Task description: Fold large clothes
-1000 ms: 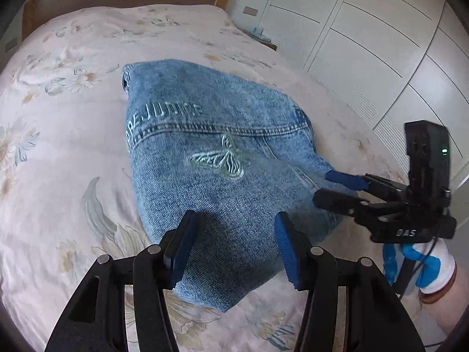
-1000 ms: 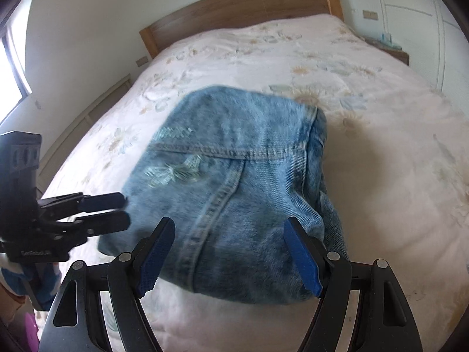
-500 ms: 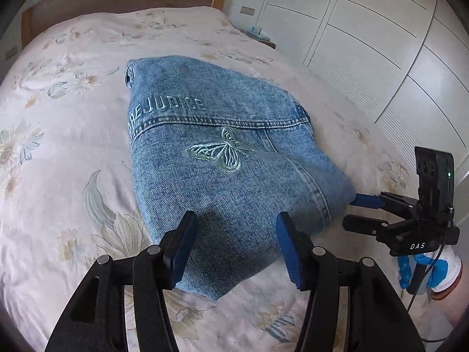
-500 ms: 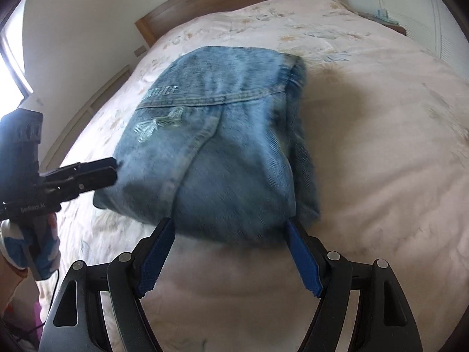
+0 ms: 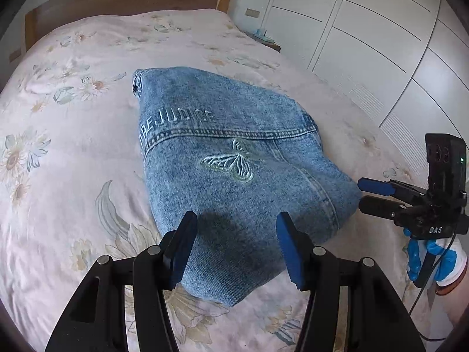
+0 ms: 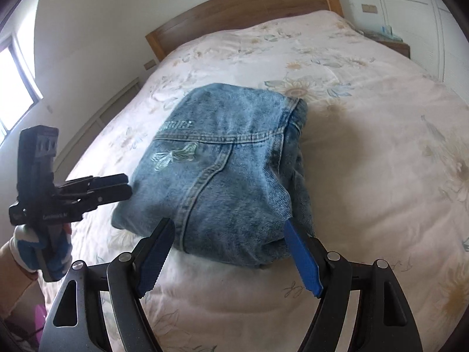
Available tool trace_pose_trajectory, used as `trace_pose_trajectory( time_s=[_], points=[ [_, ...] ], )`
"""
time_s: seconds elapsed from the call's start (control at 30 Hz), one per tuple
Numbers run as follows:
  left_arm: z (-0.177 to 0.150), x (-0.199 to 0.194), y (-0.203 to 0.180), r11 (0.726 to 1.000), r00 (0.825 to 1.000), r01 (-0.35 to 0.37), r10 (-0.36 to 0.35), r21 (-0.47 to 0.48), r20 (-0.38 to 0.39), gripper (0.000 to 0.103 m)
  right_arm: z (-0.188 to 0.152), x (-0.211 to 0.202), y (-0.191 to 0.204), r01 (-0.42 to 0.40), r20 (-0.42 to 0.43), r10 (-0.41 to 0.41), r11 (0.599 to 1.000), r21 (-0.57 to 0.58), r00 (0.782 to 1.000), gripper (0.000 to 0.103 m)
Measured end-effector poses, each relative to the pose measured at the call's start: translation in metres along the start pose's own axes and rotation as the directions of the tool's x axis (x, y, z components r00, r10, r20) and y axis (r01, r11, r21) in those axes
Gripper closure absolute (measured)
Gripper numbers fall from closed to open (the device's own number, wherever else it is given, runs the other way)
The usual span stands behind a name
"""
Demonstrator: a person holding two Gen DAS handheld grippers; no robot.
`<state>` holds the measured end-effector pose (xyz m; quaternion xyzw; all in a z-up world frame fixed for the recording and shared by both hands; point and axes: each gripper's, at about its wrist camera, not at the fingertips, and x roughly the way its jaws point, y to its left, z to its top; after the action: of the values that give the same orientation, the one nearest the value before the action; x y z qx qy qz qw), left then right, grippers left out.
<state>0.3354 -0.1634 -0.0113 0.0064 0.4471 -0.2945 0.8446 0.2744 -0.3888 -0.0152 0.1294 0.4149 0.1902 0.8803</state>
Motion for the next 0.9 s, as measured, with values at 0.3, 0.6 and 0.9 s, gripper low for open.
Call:
trace_pose_trajectory(
  time_s=[0.3,0.6,0.9],
  points=[
    [0.001,-0.001,0.007,1.000,1.000,0.004,-0.004,-0.011,0.011,0.053,-0.004,0.017,-0.013,0.000,-0.022,0.001,0.999,0.049,1.000,0.025],
    [-0.004,-0.004,0.013,0.999,1.000,-0.002,0.002,-0.040,0.011,0.053,-0.007,-0.005,0.019,-0.113,0.007,0.114,0.993,-0.034,0.994,0.023],
    [-0.001,-0.010,0.014,0.999,1.000,0.000,0.001,-0.038,0.022,0.053,-0.013,-0.025,0.038,-0.205,-0.001,0.205,0.975,-0.080,0.979,0.023]
  ],
)
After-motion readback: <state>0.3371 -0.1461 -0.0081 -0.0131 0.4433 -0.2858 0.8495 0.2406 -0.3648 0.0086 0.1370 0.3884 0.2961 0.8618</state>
